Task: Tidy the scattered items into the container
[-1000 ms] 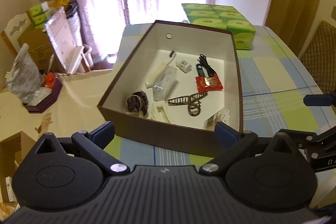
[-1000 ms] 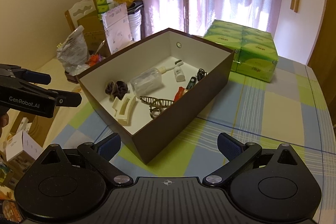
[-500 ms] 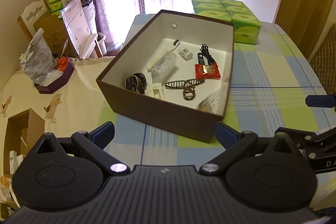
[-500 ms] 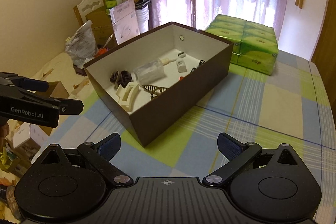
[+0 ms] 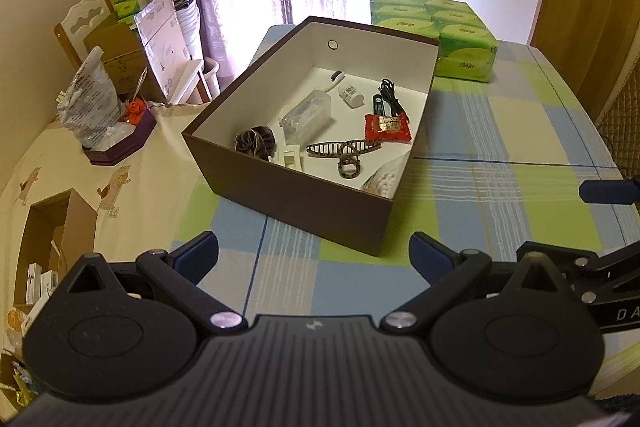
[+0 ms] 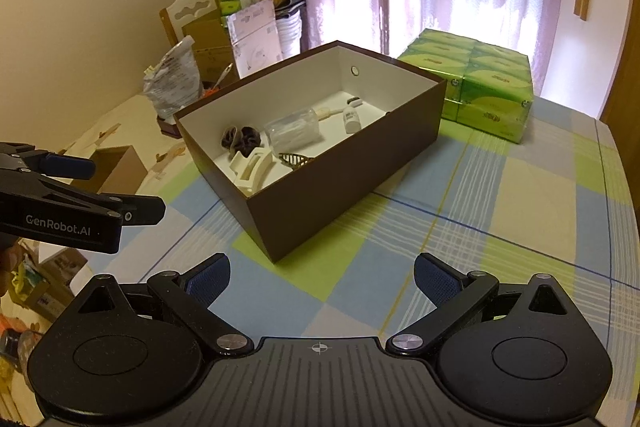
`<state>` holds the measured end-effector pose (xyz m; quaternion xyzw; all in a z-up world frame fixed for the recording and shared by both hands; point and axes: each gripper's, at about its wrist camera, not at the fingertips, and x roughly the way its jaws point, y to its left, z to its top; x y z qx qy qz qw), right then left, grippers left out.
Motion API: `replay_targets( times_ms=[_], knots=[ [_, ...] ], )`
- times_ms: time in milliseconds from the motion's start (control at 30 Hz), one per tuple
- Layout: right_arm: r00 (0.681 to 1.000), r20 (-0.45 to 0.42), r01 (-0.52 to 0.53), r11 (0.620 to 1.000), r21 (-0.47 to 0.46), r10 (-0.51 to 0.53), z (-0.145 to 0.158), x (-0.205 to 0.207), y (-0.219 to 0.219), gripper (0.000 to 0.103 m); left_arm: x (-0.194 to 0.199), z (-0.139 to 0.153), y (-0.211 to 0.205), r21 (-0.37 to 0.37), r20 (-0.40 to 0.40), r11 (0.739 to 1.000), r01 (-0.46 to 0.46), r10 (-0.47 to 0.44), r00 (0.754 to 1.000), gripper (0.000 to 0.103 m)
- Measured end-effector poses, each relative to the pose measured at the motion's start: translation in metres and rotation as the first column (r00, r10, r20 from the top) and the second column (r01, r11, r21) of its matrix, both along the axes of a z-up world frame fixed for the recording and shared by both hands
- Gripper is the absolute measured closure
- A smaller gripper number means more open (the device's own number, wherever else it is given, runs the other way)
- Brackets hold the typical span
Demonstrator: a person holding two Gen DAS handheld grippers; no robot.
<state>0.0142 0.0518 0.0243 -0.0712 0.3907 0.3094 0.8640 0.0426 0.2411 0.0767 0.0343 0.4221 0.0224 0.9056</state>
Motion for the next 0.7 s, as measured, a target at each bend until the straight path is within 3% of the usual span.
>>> replay_targets(
  times_ms=[700],
  knots=[
    [0.998, -0.007, -0.056, 0.998, 0.004, 0.056, -0.003, -0.006, -0.028, 0.0, -0.02, -0.004, -0.031, 0.005, -0.01, 0.999, -0.052, 0.052, 0.999, 0.003]
  ],
)
